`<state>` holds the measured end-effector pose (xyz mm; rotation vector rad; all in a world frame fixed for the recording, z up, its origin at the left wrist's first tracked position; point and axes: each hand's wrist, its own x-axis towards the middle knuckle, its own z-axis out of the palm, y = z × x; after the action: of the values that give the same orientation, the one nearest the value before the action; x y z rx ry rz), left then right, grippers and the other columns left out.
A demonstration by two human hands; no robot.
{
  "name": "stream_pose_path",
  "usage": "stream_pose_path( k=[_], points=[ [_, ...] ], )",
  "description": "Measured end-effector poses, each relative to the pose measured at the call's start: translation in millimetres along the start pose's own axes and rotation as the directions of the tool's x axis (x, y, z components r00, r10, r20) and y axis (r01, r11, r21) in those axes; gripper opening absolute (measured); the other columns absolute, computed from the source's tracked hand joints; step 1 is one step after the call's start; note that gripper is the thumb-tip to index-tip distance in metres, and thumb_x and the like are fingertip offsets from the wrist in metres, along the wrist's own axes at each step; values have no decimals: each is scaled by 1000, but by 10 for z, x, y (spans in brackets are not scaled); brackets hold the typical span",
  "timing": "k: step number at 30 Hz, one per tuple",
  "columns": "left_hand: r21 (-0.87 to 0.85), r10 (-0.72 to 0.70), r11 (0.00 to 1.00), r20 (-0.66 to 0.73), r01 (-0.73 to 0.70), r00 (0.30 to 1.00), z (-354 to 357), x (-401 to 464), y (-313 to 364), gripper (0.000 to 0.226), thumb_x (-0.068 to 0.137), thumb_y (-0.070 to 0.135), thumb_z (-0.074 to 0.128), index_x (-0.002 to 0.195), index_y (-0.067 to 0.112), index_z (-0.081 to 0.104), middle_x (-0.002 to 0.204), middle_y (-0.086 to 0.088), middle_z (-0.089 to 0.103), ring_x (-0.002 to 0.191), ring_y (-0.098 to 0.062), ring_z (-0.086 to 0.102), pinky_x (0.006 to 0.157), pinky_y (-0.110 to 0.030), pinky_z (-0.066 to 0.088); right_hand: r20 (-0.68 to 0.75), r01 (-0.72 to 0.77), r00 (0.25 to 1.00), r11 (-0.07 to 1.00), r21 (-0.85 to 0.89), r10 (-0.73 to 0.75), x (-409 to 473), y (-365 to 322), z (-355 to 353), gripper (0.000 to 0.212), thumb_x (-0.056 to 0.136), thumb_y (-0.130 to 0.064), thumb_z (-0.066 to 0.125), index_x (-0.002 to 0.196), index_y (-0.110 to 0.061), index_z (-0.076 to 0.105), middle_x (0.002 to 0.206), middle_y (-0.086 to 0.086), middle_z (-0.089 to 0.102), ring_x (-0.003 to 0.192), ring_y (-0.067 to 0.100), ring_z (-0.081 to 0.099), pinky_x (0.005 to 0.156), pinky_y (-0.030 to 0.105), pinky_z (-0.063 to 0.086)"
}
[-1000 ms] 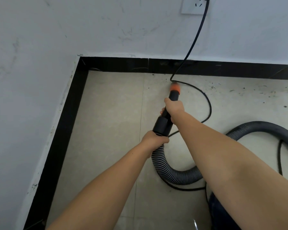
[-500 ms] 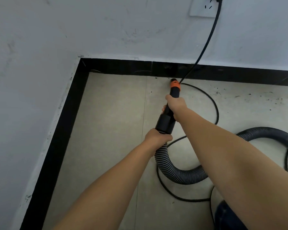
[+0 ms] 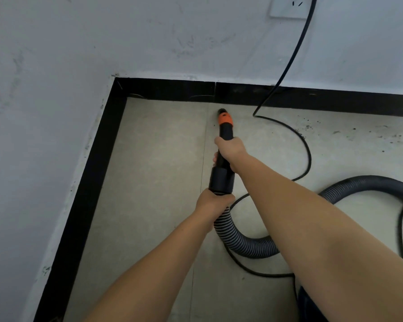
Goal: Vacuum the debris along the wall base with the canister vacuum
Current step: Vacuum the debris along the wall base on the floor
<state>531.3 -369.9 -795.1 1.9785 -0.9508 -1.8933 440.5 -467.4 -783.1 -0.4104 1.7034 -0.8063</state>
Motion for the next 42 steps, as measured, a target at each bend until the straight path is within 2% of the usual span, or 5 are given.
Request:
stream_pose_path(
  k=[5, 16, 26, 35, 42],
  points=[
    [46, -8, 999, 68, 5, 998, 68, -209, -106, 35, 78, 10, 67, 112, 6, 60, 93, -10, 62, 84, -24, 59, 70, -29, 48, -62, -29, 998, 997, 66, 33, -141, 204, -208, 14, 91, -17, 57, 94, -11, 45, 66, 12, 54, 49, 23, 53, 52, 32, 51],
    [-49, -16, 999, -16, 15, 1000, -216, -454, -372, 22, 81, 10, 67, 100, 11, 59, 81, -5, 60, 78, -21, 59, 59, -24, 47, 101, -16, 995, 1000, -11, 17, -409, 330, 192, 13, 90, -16, 56, 94, -9, 45, 63, 12, 54, 48, 24, 54, 60, 38, 53],
    [164, -33, 986, 95, 17, 995, -51, -712, -508, 31, 78, 10, 68, 107, 10, 59, 92, -10, 63, 85, -24, 60, 68, -28, 48, -87, -61, 993, 979, 195, 79, -745, 658, -301, 15, 91, -18, 55, 98, -8, 46, 65, 11, 55, 49, 23, 54, 58, 36, 53],
    [355, 239, 890, 167, -285, 956, 422, -959, -114, 38, 73, 12, 67, 109, 18, 55, 99, -5, 64, 92, -24, 62, 72, -25, 46, -254, 114, 967, 907, 406, -7, -1076, 354, -1072, 11, 92, -13, 53, 87, -8, 44, 59, 11, 49, 44, 22, 49, 46, 30, 49],
    [391, 106, 880, 388, -268, 915, 1224, -996, -26, 60, 57, 27, 63, 114, 10, 58, 103, -9, 66, 97, -26, 64, 71, -26, 48, -390, 39, 908, 898, 439, 152, -1005, 482, -2001, 15, 92, -14, 55, 84, -6, 45, 61, 12, 50, 46, 23, 50, 45, 30, 49]
  ],
)
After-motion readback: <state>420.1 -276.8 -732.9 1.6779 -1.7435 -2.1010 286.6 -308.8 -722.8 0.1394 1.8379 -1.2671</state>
